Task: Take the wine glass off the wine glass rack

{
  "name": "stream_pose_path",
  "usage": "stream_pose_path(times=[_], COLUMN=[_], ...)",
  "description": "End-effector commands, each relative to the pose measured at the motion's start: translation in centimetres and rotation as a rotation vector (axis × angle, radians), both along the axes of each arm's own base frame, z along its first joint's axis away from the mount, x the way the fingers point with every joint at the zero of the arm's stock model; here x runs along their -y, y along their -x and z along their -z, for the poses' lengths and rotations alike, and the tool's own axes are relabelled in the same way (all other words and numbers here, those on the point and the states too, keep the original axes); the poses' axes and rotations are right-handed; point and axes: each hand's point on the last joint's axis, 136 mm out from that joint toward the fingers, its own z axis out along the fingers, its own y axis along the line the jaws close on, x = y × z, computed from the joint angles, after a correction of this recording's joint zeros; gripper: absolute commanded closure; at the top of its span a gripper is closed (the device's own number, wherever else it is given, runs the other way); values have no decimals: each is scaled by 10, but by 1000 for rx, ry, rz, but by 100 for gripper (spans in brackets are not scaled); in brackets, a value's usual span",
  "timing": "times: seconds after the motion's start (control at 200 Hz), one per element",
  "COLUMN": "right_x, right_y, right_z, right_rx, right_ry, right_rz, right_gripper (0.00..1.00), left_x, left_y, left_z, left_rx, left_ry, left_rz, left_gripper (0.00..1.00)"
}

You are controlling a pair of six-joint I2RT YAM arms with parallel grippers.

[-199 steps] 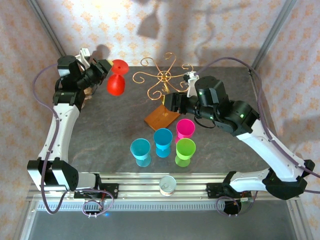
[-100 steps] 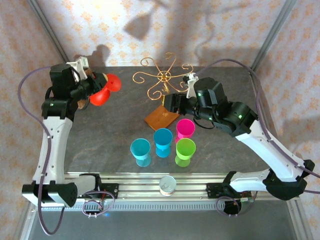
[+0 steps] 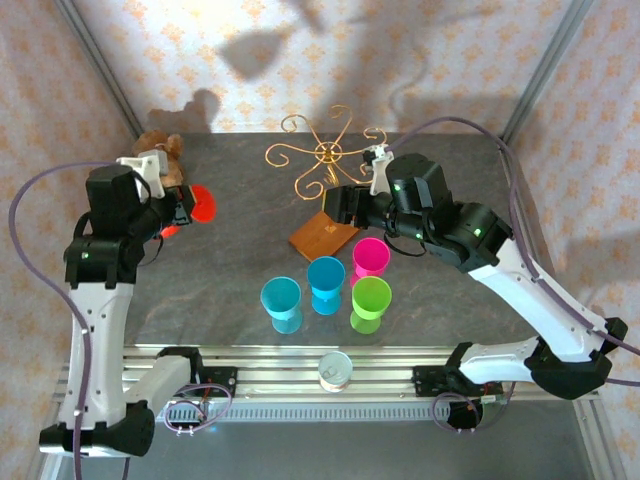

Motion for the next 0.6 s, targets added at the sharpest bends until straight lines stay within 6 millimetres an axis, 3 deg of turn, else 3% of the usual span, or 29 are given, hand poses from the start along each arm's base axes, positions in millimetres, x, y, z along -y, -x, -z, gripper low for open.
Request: stream_pose_path(times=[0.0,0.345,0.466,0.596], right_x=[-2,-8,-2,5], right_y=[-2,-2,0,3], right_z=[-12,-11,-11,-13], right_rx=[27,-7,-8,-1], right_ry=[-36,-55,-48,-48], right_rz=[0,-13,1,16], right_gripper=[46,47,47,47], left_x=[-5,41,39,23], left_y=[15,30,41,57], left_z=[18,31,45,56], left_rx=[-47,-3,26,85], left_ry=[-118,-424,-567,-716], left_rz=[9,256,276,252], left_gripper=[100,100,100,100])
